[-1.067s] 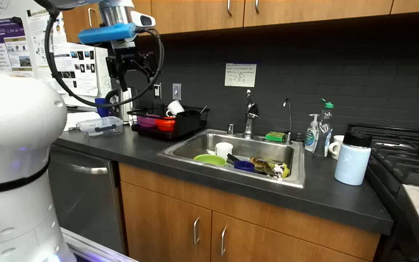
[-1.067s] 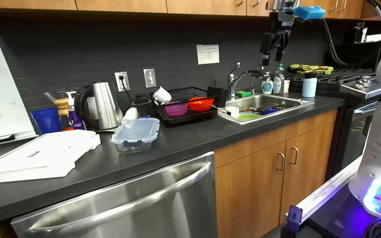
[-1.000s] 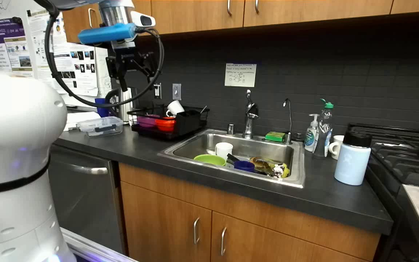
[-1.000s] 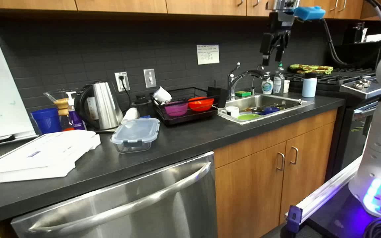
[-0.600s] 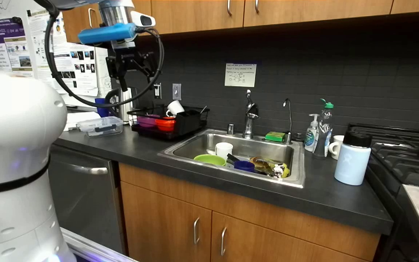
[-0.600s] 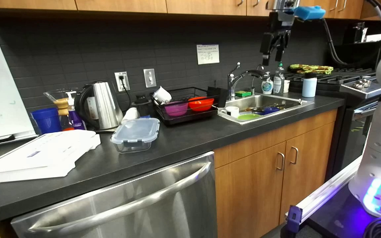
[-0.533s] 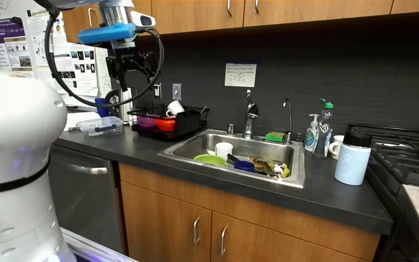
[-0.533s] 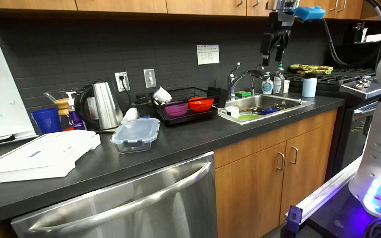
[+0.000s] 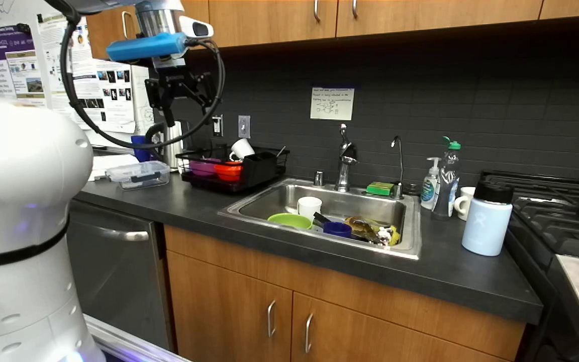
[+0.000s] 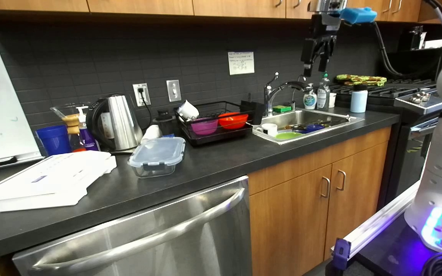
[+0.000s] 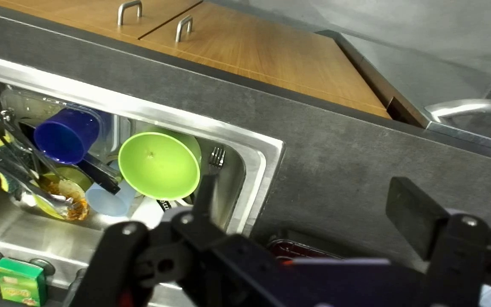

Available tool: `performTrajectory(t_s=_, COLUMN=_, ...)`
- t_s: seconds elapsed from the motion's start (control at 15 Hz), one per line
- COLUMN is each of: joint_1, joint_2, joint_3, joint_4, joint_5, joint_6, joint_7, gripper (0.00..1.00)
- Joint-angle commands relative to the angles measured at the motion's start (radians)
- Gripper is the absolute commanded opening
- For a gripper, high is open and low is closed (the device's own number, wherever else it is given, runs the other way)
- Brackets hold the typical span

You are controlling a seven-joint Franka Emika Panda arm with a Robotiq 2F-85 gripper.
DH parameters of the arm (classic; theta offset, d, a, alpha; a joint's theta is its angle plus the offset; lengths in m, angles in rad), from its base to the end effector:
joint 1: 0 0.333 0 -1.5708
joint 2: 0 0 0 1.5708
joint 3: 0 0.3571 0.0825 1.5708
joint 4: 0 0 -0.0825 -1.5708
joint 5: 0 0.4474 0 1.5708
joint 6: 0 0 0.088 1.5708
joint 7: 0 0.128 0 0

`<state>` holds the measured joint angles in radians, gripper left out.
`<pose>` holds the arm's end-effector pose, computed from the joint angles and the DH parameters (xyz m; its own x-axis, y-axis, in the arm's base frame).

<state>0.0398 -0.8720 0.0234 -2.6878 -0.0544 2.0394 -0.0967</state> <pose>0.3475 0.0179 0.4922 0.9608 0.1776 0.2126 0.1614 -0.9826 0.0916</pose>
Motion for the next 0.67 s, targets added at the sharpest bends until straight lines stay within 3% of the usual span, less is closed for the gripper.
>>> performTrajectory(t_s=0.0, joint_1=0.054, joint_2=0.017, joint_3=0.079, joint_4=-0.023, joint_5=0.031, joint_6=0.036, joint_7=0.077, gripper=1.0)
performTrajectory(t_s=0.33, joint_1=0.185, joint_2=0.103, joint_3=0.256, joint_4=-0.01, joint_5=0.078, joint_6=0.103, joint_7=0.176, gripper=1.0)
performTrajectory(t_s=0.6, joint_1=0.267, joint_2=0.246, joint_3=0.368, joint_4=0.049, joint_5=0.091, joint_6=0.182, joint_7=0.222, gripper=1.0)
